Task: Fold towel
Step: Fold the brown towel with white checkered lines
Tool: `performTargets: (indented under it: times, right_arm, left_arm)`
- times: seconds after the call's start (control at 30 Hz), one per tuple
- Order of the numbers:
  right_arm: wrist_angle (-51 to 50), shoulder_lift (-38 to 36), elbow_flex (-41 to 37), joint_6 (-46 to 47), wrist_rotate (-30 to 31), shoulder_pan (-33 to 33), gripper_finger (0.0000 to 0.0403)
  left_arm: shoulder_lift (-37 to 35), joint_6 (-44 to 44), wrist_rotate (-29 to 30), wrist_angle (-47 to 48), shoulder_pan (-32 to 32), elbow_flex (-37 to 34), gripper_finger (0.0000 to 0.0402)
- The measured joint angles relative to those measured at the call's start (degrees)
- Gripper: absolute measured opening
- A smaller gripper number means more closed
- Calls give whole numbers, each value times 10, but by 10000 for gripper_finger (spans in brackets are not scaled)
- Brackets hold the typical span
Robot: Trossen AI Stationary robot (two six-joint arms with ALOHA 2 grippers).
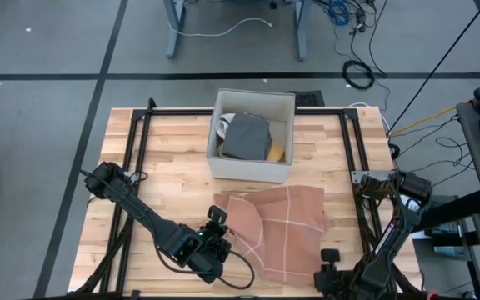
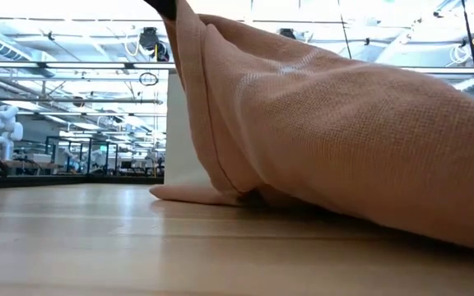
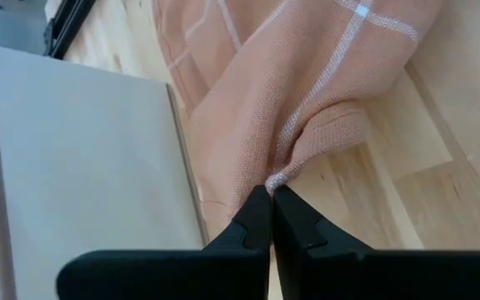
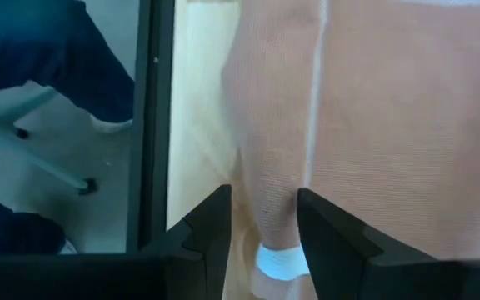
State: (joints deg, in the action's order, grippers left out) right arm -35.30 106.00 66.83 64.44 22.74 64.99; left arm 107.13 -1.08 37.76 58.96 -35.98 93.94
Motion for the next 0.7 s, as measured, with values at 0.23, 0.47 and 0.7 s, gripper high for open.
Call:
performTargets:
  times: [0.23,0.47,0.7]
  right_arm:
    - [-11,33,0,0,-3,0,128]
    - [-44,35,0,-14,-2,-1,27]
    - [-73,8,1,-37,13,-5,2]
  left_arm:
    - [0,-1,0,1,0,0,0]
    - [0,6,0,7,-13,0,0]
    - [-2,0,6,49,-39,0,0]
